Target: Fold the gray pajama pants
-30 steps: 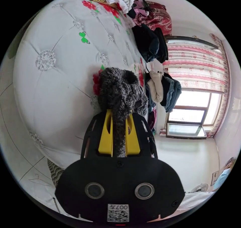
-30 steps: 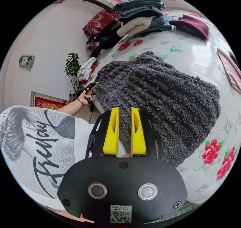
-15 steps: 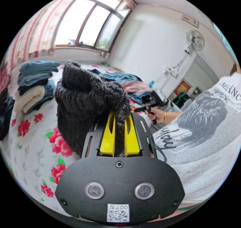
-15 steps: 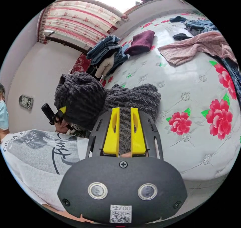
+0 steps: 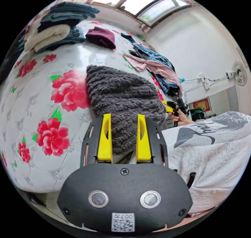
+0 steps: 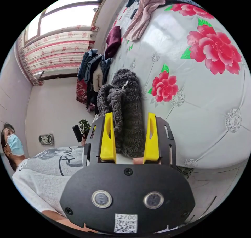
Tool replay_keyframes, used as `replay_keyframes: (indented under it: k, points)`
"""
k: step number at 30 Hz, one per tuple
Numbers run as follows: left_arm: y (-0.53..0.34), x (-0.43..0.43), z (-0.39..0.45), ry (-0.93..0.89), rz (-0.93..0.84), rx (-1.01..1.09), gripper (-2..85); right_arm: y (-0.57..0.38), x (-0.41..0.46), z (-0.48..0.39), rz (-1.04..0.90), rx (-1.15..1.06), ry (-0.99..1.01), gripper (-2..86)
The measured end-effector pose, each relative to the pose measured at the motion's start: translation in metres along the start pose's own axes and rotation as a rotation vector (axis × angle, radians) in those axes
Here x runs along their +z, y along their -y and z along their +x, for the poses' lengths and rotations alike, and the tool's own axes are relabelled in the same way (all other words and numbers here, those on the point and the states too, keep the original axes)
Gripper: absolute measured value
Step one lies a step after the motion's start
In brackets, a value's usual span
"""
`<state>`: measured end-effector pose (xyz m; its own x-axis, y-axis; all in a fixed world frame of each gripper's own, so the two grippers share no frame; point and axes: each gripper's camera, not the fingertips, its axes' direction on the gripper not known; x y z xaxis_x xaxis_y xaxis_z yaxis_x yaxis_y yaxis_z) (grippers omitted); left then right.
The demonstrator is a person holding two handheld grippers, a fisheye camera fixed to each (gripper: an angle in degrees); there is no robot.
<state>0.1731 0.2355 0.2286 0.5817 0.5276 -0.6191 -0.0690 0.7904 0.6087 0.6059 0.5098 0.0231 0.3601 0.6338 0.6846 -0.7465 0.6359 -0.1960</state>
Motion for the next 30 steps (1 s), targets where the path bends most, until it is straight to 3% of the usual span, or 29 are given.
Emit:
replay_keyframes:
  k: [4, 9, 14, 21, 30]
  points:
    - [0.007, 0.055, -0.067, -0.208, -0.064, -0.173, 15.5, 0.027, 0.023, 0.018, -0.123, 0.010, 0.046, 12.3]
    - [0.033, 0.086, -0.101, -0.302, -0.110, -0.201, 10.5, 0.058, 0.036, 0.020, -0.192, 0.048, 0.133, 8.5]
    - [0.065, 0.041, -0.115, -0.475, 0.101, -0.180, 8.2, 0.100, 0.020, -0.040, -0.158, -0.062, 0.255, 5.1]
    - [0.154, -0.077, -0.154, -0.433, 0.290, -0.009, 8.0, 0.184, 0.072, -0.185, -0.210, -0.342, 0.282, 4.4]
    - [0.233, -0.362, -0.292, -0.209, 0.624, 0.017, 8.7, 0.269, 0.297, -0.453, -0.289, -0.679, 0.453, 5.0]
